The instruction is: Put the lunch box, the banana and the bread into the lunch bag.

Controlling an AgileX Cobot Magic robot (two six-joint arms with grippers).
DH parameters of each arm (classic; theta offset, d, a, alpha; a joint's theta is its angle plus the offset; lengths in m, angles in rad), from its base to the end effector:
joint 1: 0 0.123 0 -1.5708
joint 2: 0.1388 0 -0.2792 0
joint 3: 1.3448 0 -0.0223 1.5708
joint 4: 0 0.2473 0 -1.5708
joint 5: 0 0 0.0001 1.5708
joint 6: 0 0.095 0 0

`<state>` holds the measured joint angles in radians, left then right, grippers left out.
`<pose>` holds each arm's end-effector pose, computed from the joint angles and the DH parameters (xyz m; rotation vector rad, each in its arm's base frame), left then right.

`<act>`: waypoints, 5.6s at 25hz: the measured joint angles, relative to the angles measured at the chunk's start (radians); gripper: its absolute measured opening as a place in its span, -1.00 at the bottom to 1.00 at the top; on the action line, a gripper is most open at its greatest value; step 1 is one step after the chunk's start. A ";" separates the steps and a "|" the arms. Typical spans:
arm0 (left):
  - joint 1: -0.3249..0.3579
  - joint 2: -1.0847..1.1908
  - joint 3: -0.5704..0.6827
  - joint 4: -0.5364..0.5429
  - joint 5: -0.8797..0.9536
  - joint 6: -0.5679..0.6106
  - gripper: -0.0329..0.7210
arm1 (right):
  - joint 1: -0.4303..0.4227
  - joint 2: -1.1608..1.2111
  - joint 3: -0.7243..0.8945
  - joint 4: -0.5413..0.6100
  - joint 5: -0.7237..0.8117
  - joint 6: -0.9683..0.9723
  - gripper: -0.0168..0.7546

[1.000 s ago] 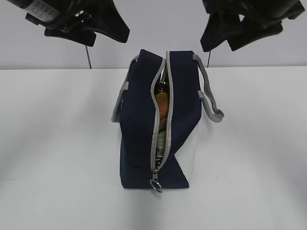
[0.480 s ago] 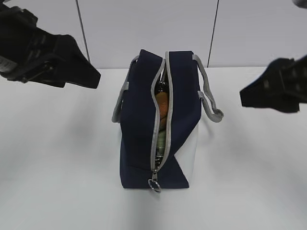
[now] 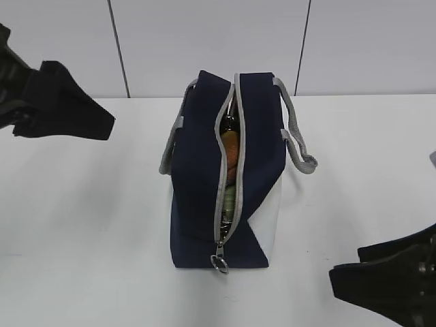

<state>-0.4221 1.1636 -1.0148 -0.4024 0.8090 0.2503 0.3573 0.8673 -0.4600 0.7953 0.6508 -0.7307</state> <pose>0.2039 -0.1211 0.3320 0.5999 2.3540 -0.5556 0.1274 0.0915 0.2401 -0.6900 2.2801 0.6790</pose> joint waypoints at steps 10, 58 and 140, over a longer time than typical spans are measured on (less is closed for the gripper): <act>0.000 -0.010 0.001 0.018 0.051 0.000 0.52 | 0.000 0.029 0.006 0.310 0.017 -0.216 0.17; 0.000 -0.010 0.001 0.053 0.095 0.000 0.52 | 0.000 0.992 -0.179 0.996 0.223 -1.621 -0.09; 0.000 -0.010 0.001 -0.023 0.114 0.059 0.52 | 0.000 0.571 -0.458 0.924 -0.141 -1.147 -1.00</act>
<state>-0.4221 1.1536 -1.0136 -0.4254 0.9233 0.3093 0.3573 1.4387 -0.9184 1.7188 0.5099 -1.8777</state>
